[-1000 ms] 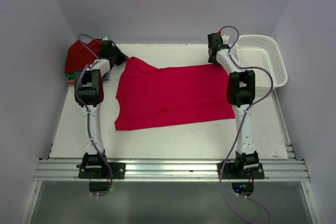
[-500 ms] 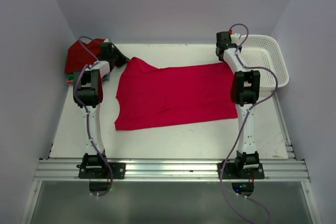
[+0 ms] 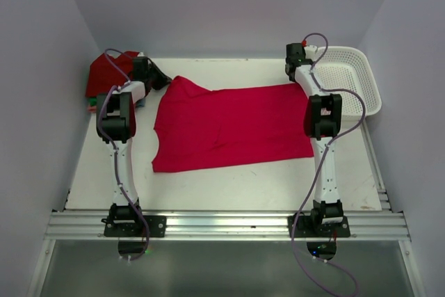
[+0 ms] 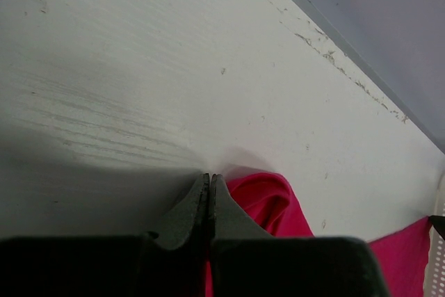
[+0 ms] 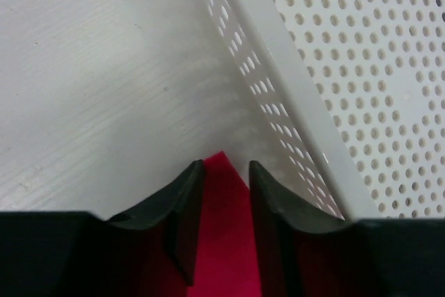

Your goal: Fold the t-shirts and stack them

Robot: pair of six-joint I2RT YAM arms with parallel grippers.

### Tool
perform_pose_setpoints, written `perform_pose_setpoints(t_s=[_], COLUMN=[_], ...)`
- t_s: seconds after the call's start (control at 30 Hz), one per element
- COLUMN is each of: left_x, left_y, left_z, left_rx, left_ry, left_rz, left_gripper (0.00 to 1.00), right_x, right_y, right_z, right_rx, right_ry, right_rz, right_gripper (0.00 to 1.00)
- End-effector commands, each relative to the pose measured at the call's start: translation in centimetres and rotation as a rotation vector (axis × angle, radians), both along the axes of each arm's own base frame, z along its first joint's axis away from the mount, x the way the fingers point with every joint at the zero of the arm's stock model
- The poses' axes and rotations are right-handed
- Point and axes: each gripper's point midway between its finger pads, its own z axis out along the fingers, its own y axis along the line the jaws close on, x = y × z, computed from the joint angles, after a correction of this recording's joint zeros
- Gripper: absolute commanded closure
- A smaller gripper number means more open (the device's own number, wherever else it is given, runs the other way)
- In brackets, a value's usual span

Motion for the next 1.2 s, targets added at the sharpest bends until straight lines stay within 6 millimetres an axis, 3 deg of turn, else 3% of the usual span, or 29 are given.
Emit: perform_pose_setpoints(t_s=[0.0, 0.13, 0.27, 0.33, 0.53, 0.63, 0.73, 0.77, 0.9, 0.93, 0.97, 1.03, 1.17], left_x=[0.3, 0.2, 0.0, -0.1, -0.3, -0.4, -0.5, -0.5, -0.5, -0.4, -0.3, -0.2, 0.3], left_y=[0.4, 0.4, 0.7, 0.8, 1.6, 1.8, 2.0, 2.1, 2.2, 2.2, 2.0, 1.9, 1.8], left_z=[3.2, 2.9, 3.0, 3.0, 3.0, 3.1, 3.0, 3.2, 3.7, 4.1, 4.5, 5.5, 8.1], left_rx=[0.010, 0.011, 0.024, 0.028, 0.036, 0.037, 0.036, 0.038, 0.036, 0.034, 0.028, 0.025, 0.024], left_ry=[-0.068, -0.062, -0.061, -0.058, -0.054, -0.053, -0.048, -0.051, -0.060, -0.067, -0.081, -0.101, -0.162], left_rz=[-0.013, -0.012, -0.003, -0.003, 0.013, 0.015, 0.019, 0.021, 0.021, 0.020, 0.010, 0.006, -0.010], left_gripper=[1.00, 1.00, 1.00, 1.00, 1.00, 1.00, 1.00, 1.00, 1.00, 1.00, 1.00, 1.00, 1.00], right_x=[-0.4, -1.3, -2.4, -3.0, -4.1, -4.5, -4.4, -4.6, -4.2, -3.7, -4.2, -3.2, -2.6], right_y=[-0.7, -0.3, 0.1, 0.3, 0.0, -0.1, 0.0, -0.1, 0.3, 0.4, 0.6, 1.1, 2.1], right_z=[-2.3, -3.4, -4.7, -5.1, -5.2, -5.6, -5.6, -5.4, -4.5, -2.9, -3.2, -1.8, 3.2], right_rx=[0.057, 0.102, 0.133, 0.146, 0.159, 0.169, 0.190, 0.188, 0.207, 0.215, 0.219, 0.250, 0.289], right_ry=[0.024, 0.057, 0.099, 0.116, 0.123, 0.161, 0.175, 0.177, 0.144, 0.104, 0.110, 0.042, -0.083], right_rz=[-0.023, -0.032, -0.049, -0.058, -0.087, -0.087, -0.074, -0.076, -0.049, -0.034, -0.024, 0.003, 0.055], right_gripper=[0.68, 0.70, 0.55, 0.55, 0.79, 0.85, 1.00, 1.00, 1.00, 1.00, 1.00, 1.00, 1.00])
